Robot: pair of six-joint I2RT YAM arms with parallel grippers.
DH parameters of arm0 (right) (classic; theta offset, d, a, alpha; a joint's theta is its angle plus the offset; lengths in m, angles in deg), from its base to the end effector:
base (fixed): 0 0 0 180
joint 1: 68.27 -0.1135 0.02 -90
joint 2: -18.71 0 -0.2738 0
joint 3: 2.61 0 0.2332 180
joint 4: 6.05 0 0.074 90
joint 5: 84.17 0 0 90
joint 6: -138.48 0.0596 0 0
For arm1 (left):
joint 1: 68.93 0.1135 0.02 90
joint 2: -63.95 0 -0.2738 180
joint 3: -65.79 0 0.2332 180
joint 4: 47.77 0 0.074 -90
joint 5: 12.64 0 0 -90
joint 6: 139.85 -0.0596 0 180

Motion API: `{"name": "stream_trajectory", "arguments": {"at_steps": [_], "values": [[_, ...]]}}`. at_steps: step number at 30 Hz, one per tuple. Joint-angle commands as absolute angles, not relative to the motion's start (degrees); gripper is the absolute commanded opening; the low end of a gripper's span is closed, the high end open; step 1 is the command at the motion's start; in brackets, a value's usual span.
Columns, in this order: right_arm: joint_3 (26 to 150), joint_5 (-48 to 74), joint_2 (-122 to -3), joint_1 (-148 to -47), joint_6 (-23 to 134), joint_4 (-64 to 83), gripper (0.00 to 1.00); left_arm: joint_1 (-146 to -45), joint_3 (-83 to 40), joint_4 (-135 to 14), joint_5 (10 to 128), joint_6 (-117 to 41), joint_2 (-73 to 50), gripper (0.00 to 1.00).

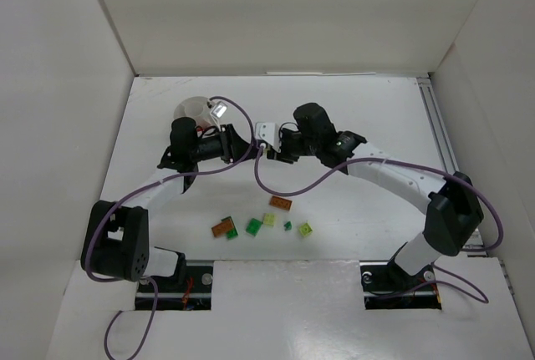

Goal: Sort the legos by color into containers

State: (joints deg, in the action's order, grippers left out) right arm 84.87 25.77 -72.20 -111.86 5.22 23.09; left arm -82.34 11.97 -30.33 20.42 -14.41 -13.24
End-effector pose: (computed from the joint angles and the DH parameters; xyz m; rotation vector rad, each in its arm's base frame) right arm 0.2516 0.2676 0.3033 -1.6011 1.3955 0.3750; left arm 0.2601 -0.1134 0.2770 0.4793 1.7843 -1.4383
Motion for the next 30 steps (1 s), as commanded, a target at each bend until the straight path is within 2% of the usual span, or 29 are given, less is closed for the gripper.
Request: {"name": "stream_trajectory", "arguments": {"at_steps": [1, 5, 7, 9, 13, 20, 21, 30], "values": [[84.0, 27.0, -68.6, -112.4, 6.2, 18.9, 0.40, -82.5, 9.8, -26.9, 18.5, -14.5, -12.6, 0.41], [84.0, 28.3, -68.0, -112.9, 6.2, 18.3, 0.40, -82.5, 9.2, -26.9, 18.5, -14.5, -12.6, 0.22], [84.0, 28.3, -68.6, -112.9, 6.2, 18.3, 0.46, -83.0, 9.2, -26.9, 18.5, -14.5, -12.6, 0.13], [84.0, 28.3, -68.6, -113.5, 6.2, 18.3, 0.47, -83.0, 9.2, -26.9, 19.0, -14.0, -12.6, 0.03], [84.0, 27.5, -68.6, -114.1, 6.2, 18.9, 0.42, -83.0, 9.2, -25.8, 19.0, -12.8, -12.6, 0.00], [83.5, 22.9, -68.6, -114.1, 6.8, 19.4, 0.41, -83.0, 9.8, -25.8, 20.1, -11.7, -12.1, 0.00], [83.0, 22.2, -68.6, -114.1, 6.8, 20.2, 0.37, -83.0, 9.8, -25.8, 20.8, -11.7, -11.6, 0.00], [83.0, 19.9, -68.6, -114.1, 7.3, 20.8, 0.37, -79.1, 11.5, -25.8, 23.9, -9.7, -6.2, 0.00]]}}
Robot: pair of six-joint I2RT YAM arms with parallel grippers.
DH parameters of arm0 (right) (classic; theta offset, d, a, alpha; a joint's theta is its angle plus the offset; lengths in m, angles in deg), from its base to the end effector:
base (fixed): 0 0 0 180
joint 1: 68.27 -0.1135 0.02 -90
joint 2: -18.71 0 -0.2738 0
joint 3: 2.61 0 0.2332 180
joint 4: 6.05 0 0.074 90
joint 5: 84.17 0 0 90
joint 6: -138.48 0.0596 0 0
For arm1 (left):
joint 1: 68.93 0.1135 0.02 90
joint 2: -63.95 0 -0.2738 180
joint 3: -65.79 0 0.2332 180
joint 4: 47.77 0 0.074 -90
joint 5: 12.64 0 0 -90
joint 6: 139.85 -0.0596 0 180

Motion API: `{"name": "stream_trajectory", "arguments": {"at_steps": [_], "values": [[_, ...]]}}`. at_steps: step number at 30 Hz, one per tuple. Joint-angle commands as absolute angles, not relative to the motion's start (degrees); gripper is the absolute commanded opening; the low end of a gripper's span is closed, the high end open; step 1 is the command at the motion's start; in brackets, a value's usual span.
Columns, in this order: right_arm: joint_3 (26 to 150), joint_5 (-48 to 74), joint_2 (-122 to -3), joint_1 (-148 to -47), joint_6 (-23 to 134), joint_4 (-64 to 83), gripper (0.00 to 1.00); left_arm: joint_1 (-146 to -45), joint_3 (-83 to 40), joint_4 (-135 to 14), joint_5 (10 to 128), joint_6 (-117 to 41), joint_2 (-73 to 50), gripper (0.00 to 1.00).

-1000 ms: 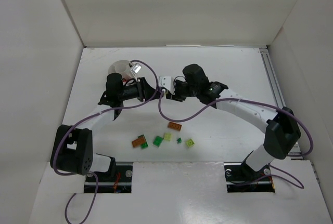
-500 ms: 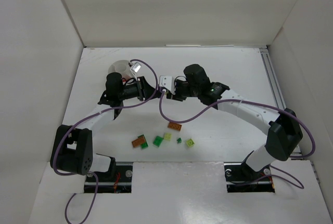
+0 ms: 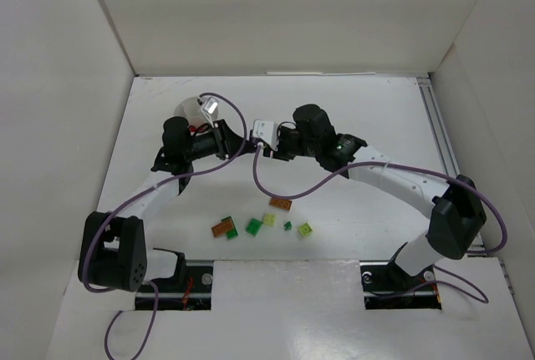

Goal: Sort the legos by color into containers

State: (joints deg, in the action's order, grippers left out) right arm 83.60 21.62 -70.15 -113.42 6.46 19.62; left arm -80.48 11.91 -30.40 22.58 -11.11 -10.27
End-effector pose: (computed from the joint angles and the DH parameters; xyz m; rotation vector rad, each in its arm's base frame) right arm 0.2446 0.2689 0.3142 -1.5384 1.3698 0.3180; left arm 0.2572 -0.1023 0.2903 0.3939 1.7621 -1.4135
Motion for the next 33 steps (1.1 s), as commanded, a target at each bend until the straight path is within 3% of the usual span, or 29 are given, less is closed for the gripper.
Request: {"name": "stream_trajectory", "arguments": {"at_steps": [1, 15, 18, 20, 24, 28, 33], "values": [[82.4, 19.9, -68.6, -113.5, 7.3, 20.8, 0.37, -78.6, 11.5, -25.8, 23.9, -9.7, -6.2, 0.00], [81.3, 20.5, -67.9, -111.2, 7.9, 19.8, 0.35, -73.2, 12.6, -25.8, 22.7, -8.9, -5.1, 0.00], [81.3, 22.8, -67.9, -111.2, 7.9, 17.5, 0.35, -70.0, 11.3, -33.1, 26.6, -10.4, -4.5, 0.00], [84.8, 25.3, -70.8, -111.2, 7.9, 15.1, 0.35, -68.6, 9.1, -40.5, 32.2, -12.7, -2.1, 0.00], [92.2, 29.0, -78.1, -111.7, 8.4, 9.3, 0.35, -68.1, 1.9, -59.1, 66.9, -14.6, 4.7, 0.00], [105.1, 29.6, -88.9, -112.8, 9.0, 8.7, 0.35, -68.1, 0.1, -67.3, 88.5, -9.4, 13.3, 0.00], [124.3, 28.9, -103.9, -115.7, 11.4, 8.7, 0.35, -68.1, -2.0, -72.7, 98.9, -6.9, 15.6, 0.00]]}}
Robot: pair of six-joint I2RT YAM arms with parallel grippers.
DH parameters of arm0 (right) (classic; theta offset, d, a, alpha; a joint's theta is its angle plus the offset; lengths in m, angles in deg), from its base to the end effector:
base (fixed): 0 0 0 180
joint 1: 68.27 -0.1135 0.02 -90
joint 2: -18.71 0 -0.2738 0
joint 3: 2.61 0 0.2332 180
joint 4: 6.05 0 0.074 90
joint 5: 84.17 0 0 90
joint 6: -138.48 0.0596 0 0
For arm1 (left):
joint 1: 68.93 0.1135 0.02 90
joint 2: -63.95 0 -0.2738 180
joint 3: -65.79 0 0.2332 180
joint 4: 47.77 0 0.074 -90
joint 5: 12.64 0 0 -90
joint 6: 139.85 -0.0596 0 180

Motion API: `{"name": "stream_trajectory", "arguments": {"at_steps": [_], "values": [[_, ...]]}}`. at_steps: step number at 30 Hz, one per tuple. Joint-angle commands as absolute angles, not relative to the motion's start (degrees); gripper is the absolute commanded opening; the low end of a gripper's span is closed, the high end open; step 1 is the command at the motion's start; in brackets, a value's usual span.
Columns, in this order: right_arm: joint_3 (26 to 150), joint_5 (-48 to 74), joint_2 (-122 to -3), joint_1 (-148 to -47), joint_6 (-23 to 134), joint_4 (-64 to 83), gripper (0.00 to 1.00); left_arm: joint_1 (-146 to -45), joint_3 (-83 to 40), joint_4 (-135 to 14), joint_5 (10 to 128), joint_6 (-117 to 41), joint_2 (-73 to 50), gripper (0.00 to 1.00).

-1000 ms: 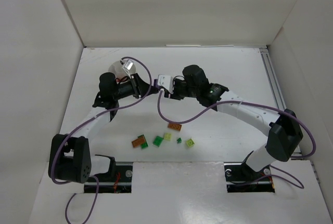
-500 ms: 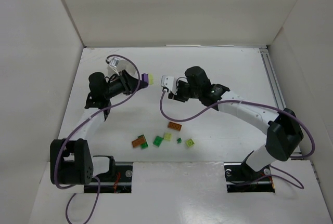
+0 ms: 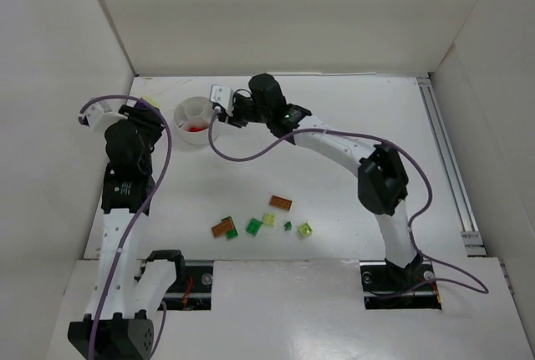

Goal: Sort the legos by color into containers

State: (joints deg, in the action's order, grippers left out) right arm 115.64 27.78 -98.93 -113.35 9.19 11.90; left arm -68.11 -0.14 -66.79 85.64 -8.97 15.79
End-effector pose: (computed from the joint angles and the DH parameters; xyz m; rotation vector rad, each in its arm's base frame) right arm 0.3398 0.3723 0.3200 -1.4409 1.1962 0.4279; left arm 0.1922 0.0113 0.3858 -0.6774 1.4593 -0.4287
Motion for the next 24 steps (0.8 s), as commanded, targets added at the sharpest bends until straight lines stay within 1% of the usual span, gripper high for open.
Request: {"name": "stream_trajectory", "arguments": {"at_steps": [1, 2, 3, 5, 6, 7, 9, 11, 14, 18, 24], "values": [[127.2, 27.9, -106.1, -116.3, 11.4, 8.7, 0.35, -68.1, -2.0, -73.3, 98.9, -6.9, 15.1, 0.00], [130.2, 25.2, -108.2, -116.9, 11.4, 8.7, 0.35, -68.1, -2.5, -73.3, 98.9, -6.3, 15.1, 0.00], [136.6, 23.2, -110.5, -118.1, 11.9, 8.2, 0.35, -68.1, -2.5, -73.3, 98.9, -6.3, 15.1, 0.00], [143.6, 18.5, -117.6, -118.7, 12.6, 8.1, 0.35, -68.1, -1.9, -73.3, 98.9, -6.3, 15.1, 0.00], [146.9, 17.9, -119.8, -119.5, 12.6, 8.1, 0.35, -68.1, -1.4, -72.8, 98.9, -6.3, 15.1, 0.00], [152.8, 17.1, -123.5, -120.0, 13.2, 8.1, 0.35, -68.1, -1.4, -72.8, 98.9, -6.3, 15.1, 0.00], [156.8, 15.9, -126.4, -120.0, 14.1, 6.8, 0.36, -68.1, -0.9, -72.8, 98.9, -6.3, 15.7, 0.00], [157.8, 15.3, -128.0, -120.6, 14.6, 2.5, 0.38, -68.1, -0.4, -72.3, 98.9, -6.3, 16.9, 0.00], [155.5, 14.8, -130.0, -121.7, 14.6, -4.7, 0.39, -68.1, 0.2, -70.9, 97.1, -6.3, 17.6, 0.00], [159.8, 14.8, -135.1, -121.7, 14.6, -9.3, 0.44, -68.1, 0.7, -70.9, 96.5, -6.3, 19.2, 0.00], [163.0, 14.3, -140.8, -121.7, 15.2, -16.2, 0.44, -68.1, 2.3, -69.2, 93.8, -6.3, 20.9, 0.00]]}}
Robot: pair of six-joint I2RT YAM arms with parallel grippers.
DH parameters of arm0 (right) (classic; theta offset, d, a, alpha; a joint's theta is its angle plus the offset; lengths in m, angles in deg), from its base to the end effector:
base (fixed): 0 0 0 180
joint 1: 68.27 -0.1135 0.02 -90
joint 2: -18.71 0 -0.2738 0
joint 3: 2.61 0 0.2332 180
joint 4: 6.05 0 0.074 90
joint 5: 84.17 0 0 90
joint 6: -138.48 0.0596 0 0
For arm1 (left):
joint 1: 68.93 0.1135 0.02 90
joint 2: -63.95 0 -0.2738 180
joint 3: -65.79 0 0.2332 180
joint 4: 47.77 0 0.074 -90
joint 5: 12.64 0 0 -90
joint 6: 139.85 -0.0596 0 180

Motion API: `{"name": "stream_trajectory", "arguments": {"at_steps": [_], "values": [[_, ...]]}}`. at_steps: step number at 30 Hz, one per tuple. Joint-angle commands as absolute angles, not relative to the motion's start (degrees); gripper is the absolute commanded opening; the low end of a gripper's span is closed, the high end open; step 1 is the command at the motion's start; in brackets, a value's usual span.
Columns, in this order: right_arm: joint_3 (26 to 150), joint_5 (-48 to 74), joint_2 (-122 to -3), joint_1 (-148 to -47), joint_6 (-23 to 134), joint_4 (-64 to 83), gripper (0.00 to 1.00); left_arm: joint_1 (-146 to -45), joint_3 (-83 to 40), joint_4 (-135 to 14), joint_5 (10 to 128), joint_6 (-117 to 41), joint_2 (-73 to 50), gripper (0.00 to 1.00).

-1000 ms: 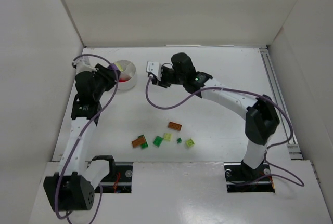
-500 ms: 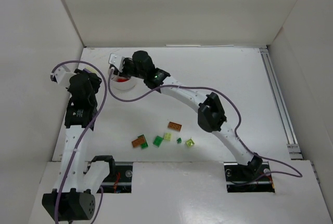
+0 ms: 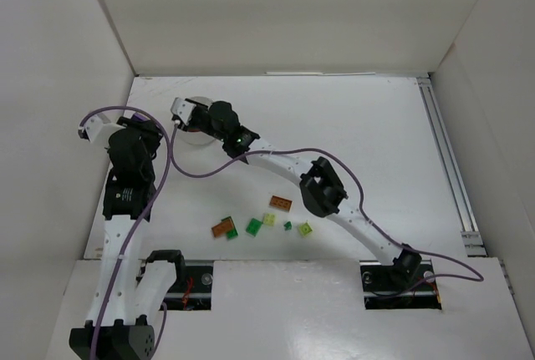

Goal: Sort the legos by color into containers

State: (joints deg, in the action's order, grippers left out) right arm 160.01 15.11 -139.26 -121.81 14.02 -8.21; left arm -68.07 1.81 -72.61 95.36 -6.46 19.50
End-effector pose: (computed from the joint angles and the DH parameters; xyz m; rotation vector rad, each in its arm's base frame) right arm 0.3715 0.5189 0.2509 -1.1096 0.9569 0.3892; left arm 0.1742 0.0210 0.3711 -0.8424 1.4393 -0.3019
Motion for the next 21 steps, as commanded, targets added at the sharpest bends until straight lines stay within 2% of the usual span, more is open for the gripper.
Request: {"name": "stream_trajectory", "arguments": {"at_steps": [1, 4, 11, 14, 21], "values": [[163.9, 14.3, -142.3, -121.7, 15.7, -17.6, 0.45, -68.1, 2.3, -69.2, 93.8, -6.8, 20.9, 0.00], [165.4, 13.6, -144.2, -121.7, 16.4, -18.8, 0.48, -68.1, 2.3, -69.2, 93.3, -6.8, 20.9, 0.00], [167.7, 13.6, -146.2, -121.7, 17.1, -19.9, 0.46, -68.1, 2.8, -68.0, 92.0, -7.3, 20.9, 0.00], [167.7, 14.2, -146.2, -121.7, 17.1, -19.9, 0.49, -68.1, 2.8, -68.0, 91.5, -7.3, 20.9, 0.00], [167.7, 14.2, -146.2, -121.7, 17.1, -19.9, 0.67, -68.1, 2.8, -67.5, 91.5, -7.9, 20.9, 0.00]]}}
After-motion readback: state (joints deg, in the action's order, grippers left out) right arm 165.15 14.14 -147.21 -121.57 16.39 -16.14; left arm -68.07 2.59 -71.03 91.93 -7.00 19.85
